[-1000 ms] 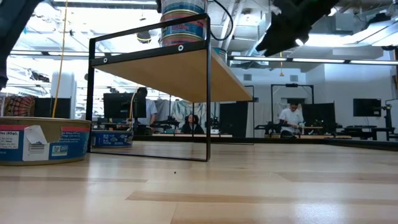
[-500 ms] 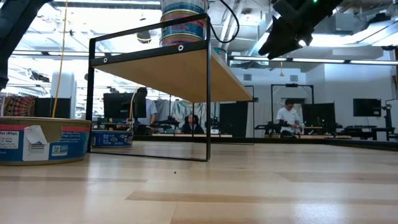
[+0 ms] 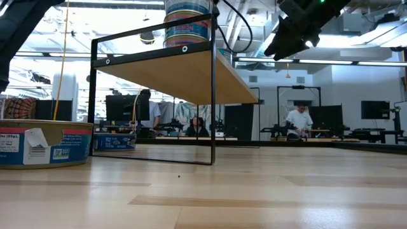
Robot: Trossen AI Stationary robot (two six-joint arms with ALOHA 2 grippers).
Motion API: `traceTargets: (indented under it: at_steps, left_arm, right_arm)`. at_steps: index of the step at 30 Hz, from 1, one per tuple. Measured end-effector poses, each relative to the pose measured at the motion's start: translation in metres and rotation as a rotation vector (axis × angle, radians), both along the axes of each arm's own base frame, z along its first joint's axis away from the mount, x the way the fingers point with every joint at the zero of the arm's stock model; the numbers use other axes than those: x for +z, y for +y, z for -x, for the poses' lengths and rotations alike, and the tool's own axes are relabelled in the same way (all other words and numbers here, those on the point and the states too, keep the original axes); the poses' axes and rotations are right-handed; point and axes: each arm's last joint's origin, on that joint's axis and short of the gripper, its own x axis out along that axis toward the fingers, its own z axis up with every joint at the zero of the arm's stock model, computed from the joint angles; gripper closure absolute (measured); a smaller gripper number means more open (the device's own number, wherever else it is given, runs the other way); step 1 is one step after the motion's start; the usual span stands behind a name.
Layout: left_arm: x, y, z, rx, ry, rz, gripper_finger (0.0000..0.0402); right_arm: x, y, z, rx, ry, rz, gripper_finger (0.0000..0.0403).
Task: Stack canned seafood by type on shelf
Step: Put the green white tuna can on the shelf
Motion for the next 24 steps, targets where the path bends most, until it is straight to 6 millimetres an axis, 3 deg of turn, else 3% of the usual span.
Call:
traceTargets:
  at_steps: [7, 24]
  left_arm:
    - [-0.0051, 0.0016, -0.0035, -0.002, 0.018, -0.020, 0.0126]
    - [-0.0050, -0.0007, -0.0039, -0.052, 0.012, 0.000, 0.0215]
  right_arm:
    - [0.0000, 0.0046, 0.0001, 0.021, 0.001, 0.001, 0.0117]
    - [0.0000, 0.0046, 0.0001, 0.021, 0.001, 0.001, 0.0117]
